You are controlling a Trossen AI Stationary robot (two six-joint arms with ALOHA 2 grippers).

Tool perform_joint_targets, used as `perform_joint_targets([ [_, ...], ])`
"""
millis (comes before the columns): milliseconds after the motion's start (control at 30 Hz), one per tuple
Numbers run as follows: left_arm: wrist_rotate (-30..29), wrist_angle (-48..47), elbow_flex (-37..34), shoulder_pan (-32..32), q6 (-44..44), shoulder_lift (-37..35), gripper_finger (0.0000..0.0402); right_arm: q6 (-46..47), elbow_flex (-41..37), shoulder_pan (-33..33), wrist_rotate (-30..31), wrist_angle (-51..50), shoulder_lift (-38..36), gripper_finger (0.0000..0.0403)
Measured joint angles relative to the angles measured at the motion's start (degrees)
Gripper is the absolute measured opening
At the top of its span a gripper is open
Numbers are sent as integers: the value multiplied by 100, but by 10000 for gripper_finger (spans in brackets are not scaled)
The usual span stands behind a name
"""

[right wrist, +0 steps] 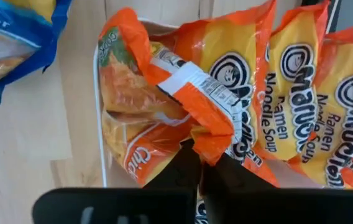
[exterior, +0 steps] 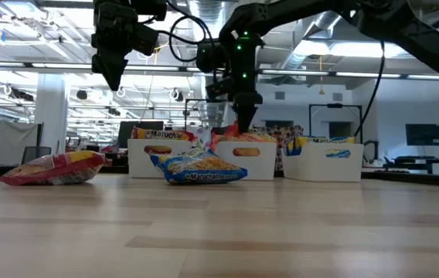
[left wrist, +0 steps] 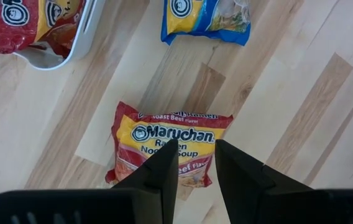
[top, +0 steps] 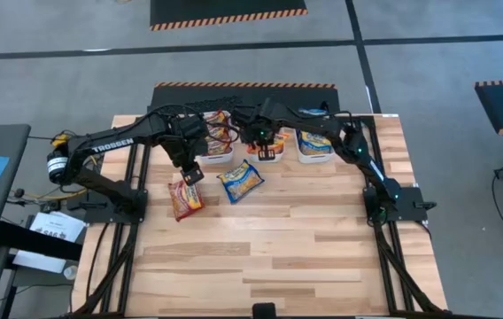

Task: Sort Maruchan noodles
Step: Put the orange noodle pack into the middle white bin

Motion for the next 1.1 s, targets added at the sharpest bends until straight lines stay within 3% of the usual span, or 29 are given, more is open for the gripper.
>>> perform_joint_targets([
  [467, 1, 3, 0, 0, 48, 0, 91, 402, 22, 3, -1, -166, -381, 82],
  [700, 0, 3, 0, 1, 48, 0, 91, 982, 587, 1, -69, -620, -376, 82],
  [900, 1, 2, 0, 1, 43, 0, 91, 889, 672, 14, -1725, 58, -525, 82],
  [1100, -13, -117, 0, 7, 26, -4, 91, 788, 668, -8, -2119, 324, -451, 82],
])
